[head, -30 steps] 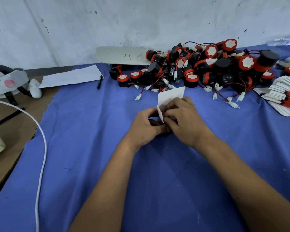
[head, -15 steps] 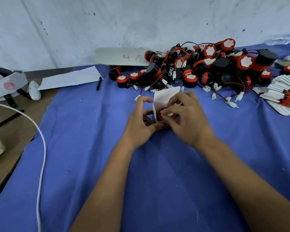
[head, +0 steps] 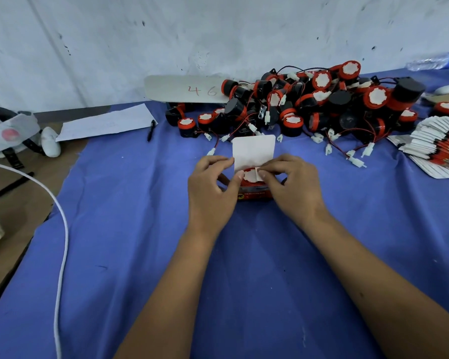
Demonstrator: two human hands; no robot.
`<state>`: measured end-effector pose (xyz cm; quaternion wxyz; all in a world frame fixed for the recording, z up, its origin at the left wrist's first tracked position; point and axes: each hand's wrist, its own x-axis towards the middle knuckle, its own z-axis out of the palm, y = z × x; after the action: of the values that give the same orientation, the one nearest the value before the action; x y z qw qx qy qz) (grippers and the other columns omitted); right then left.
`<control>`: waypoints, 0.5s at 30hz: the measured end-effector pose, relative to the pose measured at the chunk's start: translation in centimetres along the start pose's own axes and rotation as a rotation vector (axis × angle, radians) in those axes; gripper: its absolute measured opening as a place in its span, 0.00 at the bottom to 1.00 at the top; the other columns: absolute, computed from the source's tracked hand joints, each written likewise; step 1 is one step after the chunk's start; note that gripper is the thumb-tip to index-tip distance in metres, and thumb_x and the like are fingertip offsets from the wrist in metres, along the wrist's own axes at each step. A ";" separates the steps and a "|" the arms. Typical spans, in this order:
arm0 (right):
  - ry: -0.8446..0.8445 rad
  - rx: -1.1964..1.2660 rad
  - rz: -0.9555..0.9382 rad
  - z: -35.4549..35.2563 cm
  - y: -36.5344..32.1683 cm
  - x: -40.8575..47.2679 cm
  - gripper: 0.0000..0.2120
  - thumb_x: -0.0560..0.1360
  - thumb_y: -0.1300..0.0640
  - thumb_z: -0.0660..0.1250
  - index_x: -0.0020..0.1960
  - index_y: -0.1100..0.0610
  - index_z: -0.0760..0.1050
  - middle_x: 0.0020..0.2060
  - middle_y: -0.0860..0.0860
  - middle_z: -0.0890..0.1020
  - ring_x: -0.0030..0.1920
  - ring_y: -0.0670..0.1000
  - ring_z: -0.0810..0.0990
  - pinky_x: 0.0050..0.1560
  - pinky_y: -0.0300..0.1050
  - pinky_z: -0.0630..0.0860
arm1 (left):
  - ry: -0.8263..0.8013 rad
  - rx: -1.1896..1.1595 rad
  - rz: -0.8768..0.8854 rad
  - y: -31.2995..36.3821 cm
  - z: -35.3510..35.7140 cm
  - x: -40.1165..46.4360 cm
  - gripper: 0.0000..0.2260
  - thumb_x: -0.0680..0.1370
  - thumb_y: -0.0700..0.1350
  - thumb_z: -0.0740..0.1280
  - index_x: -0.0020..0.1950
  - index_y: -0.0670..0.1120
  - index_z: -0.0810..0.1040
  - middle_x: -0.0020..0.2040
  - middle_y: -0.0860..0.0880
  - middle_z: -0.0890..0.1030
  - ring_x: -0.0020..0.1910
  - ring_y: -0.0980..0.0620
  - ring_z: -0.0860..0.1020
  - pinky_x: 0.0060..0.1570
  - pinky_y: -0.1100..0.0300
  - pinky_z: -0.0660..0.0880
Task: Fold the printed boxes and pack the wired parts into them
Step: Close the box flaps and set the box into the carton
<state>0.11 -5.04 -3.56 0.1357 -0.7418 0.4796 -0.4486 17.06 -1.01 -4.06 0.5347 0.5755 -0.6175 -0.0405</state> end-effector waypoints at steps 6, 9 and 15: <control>0.086 0.221 0.170 0.3 0.0 -0.1 0.23 0.72 0.58 0.78 0.61 0.52 0.70 0.54 0.48 0.74 0.47 0.46 0.77 0.44 0.38 0.76 | -0.028 0.128 0.093 0.8 1.0 -0.6 0.09 0.77 0.41 0.75 0.57 0.42 0.87 0.54 0.49 0.81 0.47 0.54 0.79 0.47 0.67 0.75; -0.039 0.277 0.165 0.1 0.3 0.1 0.29 0.75 0.60 0.74 0.72 0.48 0.68 0.59 0.44 0.75 0.48 0.45 0.78 0.45 0.37 0.77 | -0.108 0.157 0.094 0.8 1.0 -0.5 0.09 0.80 0.45 0.71 0.56 0.42 0.87 0.54 0.50 0.80 0.50 0.53 0.79 0.47 0.61 0.76; -0.132 0.297 0.070 -0.4 0.7 -0.2 0.12 0.77 0.61 0.68 0.58 0.50 0.75 0.50 0.40 0.80 0.53 0.50 0.79 0.47 0.43 0.79 | -0.107 0.152 0.076 0.7 1.0 -0.2 0.07 0.79 0.37 0.69 0.53 0.41 0.87 0.51 0.49 0.81 0.47 0.54 0.78 0.44 0.70 0.71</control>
<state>-0.64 -5.13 -3.96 0.2906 -0.7243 0.4238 -0.4598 15.84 -1.19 -4.10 0.4567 0.5877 -0.6678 -0.0038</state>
